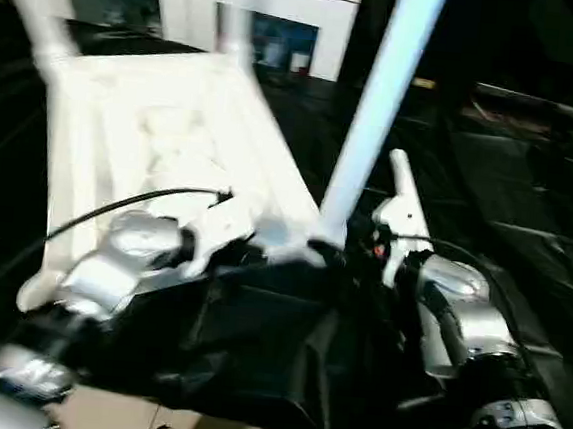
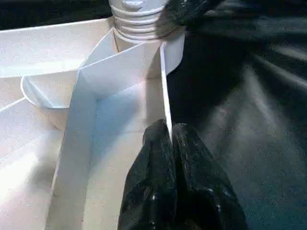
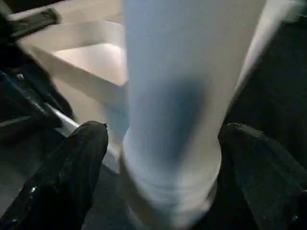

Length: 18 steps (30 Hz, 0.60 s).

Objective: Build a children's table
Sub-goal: Rotate leg to tighten

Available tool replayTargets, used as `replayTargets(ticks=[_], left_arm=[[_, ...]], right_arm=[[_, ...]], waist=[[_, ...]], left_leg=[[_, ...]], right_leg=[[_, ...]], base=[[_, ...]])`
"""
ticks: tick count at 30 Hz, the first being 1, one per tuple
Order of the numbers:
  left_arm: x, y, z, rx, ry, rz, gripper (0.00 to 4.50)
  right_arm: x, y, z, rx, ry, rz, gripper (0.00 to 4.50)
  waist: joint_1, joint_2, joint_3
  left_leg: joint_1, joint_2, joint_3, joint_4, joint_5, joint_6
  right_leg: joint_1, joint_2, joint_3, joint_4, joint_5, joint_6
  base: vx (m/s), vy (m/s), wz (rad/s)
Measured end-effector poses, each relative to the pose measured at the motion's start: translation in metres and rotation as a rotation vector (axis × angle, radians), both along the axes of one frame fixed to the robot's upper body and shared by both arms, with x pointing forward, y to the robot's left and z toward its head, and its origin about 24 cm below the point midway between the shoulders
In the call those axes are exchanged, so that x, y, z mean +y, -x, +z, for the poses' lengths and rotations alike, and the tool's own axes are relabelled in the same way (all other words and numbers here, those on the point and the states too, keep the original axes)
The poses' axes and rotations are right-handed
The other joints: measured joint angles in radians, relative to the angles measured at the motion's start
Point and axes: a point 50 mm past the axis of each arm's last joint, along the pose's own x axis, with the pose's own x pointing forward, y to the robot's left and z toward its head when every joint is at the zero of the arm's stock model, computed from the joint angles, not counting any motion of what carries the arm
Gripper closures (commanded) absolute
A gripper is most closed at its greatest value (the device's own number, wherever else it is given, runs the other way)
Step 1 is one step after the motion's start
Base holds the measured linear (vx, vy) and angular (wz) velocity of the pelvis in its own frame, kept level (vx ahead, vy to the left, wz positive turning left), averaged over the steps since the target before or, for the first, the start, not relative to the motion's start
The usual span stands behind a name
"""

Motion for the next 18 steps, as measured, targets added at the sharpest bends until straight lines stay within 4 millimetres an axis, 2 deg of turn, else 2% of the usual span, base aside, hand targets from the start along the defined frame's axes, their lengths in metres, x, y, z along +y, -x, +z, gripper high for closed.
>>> replayTargets(ticks=[4, 7, 18], left_arm=[[0.002, 0.008, 0.000, 0.053, 0.009, -0.071, 4.50], [0.003, 0.009, 0.000, 0.061, 0.006, -0.083, 4.50], [0.005, 0.009, 0.001, 0.054, -0.001, -0.085, 4.50]], right_arm=[[-0.002, 0.006, 0.008, -0.023, 0.028, 0.141, 0.41], [-0.002, 0.009, 0.008, -0.017, 0.040, 0.191, 0.41], [-0.012, 0.012, 0.001, -0.016, 0.137, 0.258, 1.40]], waist=[[0.015, 0.000, 0.000], [0.017, 0.000, 0.000], [0.015, 0.000, 0.000]], left_leg=[[-0.001, 0.000, 0.003, 0.002, 0.000, 0.000], [-0.001, 0.000, 0.003, 0.003, 0.000, 0.000], [-0.003, 0.000, 0.003, 0.004, 0.001, 0.000]], right_leg=[[0.001, -0.001, 0.002, 0.000, 0.000, 0.000], [0.001, -0.001, 0.002, 0.001, 0.000, 0.000], [0.001, -0.001, 0.002, 0.002, 0.000, 0.000]], base=[[0.000, 0.000, 0.00], [0.000, 0.000, 0.00], [0.000, 0.000, 0.00]])
